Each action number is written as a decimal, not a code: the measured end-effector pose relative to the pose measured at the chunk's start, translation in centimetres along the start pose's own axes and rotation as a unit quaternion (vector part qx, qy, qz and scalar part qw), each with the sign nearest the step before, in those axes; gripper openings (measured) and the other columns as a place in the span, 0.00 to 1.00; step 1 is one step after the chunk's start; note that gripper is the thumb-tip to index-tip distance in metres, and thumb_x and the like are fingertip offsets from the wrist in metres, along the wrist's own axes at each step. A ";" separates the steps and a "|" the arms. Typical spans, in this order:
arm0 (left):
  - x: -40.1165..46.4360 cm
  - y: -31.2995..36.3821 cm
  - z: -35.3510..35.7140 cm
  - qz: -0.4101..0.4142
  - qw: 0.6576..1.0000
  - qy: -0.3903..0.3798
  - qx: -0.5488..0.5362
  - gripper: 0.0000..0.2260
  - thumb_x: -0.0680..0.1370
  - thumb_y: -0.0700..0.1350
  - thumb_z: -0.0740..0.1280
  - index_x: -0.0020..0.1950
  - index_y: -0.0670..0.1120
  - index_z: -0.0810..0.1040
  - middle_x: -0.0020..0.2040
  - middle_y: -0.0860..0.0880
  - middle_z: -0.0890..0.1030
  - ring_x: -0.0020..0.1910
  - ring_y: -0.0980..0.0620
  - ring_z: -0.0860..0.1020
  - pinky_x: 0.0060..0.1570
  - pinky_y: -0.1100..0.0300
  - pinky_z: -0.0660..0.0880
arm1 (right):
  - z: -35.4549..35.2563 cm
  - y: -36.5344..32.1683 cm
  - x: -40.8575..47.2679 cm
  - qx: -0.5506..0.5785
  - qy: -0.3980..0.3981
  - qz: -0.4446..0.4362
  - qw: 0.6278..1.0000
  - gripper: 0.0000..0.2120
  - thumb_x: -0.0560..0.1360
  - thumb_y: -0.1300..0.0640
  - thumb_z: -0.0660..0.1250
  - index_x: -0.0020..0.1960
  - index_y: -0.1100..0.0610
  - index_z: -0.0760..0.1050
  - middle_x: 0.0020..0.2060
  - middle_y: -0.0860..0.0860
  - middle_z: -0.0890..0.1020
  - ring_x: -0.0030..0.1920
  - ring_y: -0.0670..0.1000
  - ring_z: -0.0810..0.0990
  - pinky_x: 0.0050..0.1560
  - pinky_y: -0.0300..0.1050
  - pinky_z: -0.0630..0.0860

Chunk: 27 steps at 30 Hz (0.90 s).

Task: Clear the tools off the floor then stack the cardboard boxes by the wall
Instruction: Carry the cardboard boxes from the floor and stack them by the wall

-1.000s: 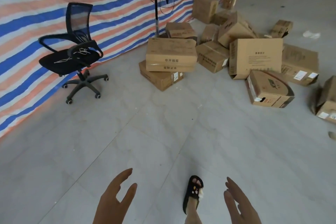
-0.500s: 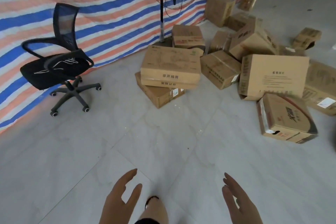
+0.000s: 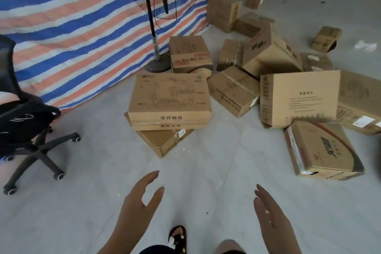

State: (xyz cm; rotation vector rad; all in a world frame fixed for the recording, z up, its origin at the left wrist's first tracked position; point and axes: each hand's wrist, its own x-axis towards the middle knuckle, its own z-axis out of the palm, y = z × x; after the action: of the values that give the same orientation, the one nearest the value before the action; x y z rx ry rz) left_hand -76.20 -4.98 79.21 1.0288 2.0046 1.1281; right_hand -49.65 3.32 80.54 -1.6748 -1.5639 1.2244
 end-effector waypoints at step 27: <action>42.3 17.4 29.9 -0.189 0.973 0.132 -0.033 0.13 0.77 0.46 0.65 0.59 0.59 0.71 0.59 0.58 0.75 0.59 0.56 0.74 0.64 0.58 0.68 | -12.7 -9.0 63.3 -0.155 -0.238 -0.057 0.957 0.30 0.71 0.38 0.52 0.70 0.47 0.64 0.59 0.39 0.69 0.59 0.41 0.67 0.61 0.39 0.63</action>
State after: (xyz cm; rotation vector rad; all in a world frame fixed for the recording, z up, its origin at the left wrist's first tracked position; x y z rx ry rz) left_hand -68.34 48.97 75.60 0.4498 2.2299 1.1551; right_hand -48.23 68.46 77.93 -1.5078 -2.2095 1.4532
